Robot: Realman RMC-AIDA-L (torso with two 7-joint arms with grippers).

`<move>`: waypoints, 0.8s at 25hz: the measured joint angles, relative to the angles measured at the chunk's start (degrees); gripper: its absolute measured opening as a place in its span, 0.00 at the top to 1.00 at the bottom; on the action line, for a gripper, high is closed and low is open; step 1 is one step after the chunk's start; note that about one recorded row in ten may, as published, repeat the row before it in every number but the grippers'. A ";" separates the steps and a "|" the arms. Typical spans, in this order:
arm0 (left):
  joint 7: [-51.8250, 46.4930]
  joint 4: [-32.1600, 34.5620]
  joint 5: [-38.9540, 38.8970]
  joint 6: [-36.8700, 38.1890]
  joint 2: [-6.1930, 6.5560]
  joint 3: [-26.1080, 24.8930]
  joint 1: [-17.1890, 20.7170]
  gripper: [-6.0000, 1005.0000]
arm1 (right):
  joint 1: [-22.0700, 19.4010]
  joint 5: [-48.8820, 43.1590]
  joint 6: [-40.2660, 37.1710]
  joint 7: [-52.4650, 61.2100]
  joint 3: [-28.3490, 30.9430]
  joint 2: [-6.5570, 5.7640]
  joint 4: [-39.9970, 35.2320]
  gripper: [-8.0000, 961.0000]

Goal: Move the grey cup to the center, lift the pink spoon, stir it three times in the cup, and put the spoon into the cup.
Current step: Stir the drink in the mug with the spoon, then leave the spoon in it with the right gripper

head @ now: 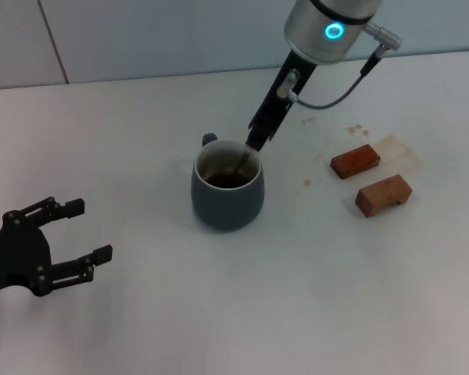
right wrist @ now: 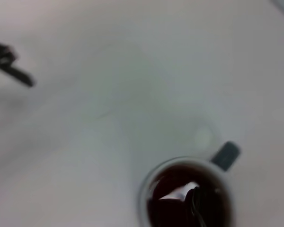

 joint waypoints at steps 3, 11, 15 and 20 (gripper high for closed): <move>0.02 0.00 0.00 -0.01 -0.05 0.00 0.14 0.16 | 0.60 2.85 -1.51 -1.47 0.33 0.13 0.10 0.87; 0.04 0.00 0.00 0.08 -0.01 -0.04 0.35 0.16 | 1.52 1.00 0.45 0.20 -0.03 -0.05 0.49 0.87; 0.04 0.00 0.00 0.10 0.00 -0.03 0.42 0.16 | 2.12 -0.36 -2.10 0.14 -0.06 0.07 0.57 0.87; 0.04 0.00 0.00 0.14 0.04 0.00 0.45 0.16 | 2.43 2.12 -2.88 -1.62 0.48 0.52 0.28 0.87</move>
